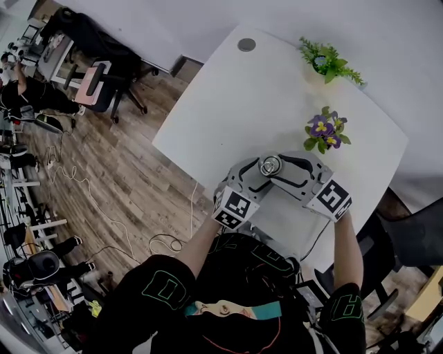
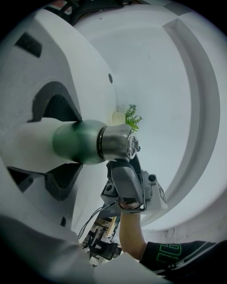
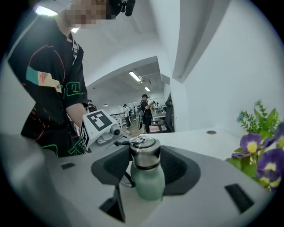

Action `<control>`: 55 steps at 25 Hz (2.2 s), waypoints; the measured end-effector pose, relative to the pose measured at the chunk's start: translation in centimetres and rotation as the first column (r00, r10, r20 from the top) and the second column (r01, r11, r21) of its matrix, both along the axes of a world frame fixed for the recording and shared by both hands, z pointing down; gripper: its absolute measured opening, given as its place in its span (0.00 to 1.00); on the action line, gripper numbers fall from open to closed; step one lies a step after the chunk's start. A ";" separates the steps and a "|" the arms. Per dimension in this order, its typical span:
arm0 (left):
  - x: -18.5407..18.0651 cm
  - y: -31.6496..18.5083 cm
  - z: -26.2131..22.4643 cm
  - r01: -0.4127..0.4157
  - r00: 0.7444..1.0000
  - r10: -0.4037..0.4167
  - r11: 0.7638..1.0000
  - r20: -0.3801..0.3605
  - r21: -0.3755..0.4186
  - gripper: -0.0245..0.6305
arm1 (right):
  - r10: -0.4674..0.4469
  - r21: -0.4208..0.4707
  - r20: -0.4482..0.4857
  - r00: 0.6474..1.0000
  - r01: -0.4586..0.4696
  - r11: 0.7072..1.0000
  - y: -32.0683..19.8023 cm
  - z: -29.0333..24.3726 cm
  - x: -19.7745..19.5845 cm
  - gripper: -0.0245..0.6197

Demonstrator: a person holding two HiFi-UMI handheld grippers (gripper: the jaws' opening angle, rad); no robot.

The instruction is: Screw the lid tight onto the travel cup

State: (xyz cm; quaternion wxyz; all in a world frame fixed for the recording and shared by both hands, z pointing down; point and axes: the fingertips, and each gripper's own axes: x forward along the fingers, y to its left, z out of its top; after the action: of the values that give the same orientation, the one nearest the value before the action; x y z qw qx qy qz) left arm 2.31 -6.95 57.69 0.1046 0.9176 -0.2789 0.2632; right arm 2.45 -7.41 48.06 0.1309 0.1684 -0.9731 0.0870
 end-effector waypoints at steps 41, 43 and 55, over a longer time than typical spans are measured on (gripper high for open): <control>-0.1 0.1 0.6 -0.015 1.000 0.015 1.000 0.022 -0.013 0.49 | -0.122 -0.052 0.113 0.986 0.129 0.990 -0.6 -0.1 0.6 0.40; -0.1 0.1 0.6 -0.018 1.000 0.018 1.000 0.023 -0.013 0.49 | -0.131 -0.050 0.123 0.984 0.138 0.989 -0.4 -0.4 0.3 0.38; -0.3 0.2 0.9 -0.012 1.000 0.012 1.000 0.028 -0.012 0.49 | 0.253 -0.033 0.161 0.954 -0.251 0.967 -0.1 -0.1 0.6 0.37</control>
State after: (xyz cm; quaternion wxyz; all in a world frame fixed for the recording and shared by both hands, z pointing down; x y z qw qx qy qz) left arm 2.02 -6.78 58.61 0.1045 0.9148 -0.2733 0.2783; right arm 3.04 -7.54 47.97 0.0391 0.2828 -0.9506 0.1222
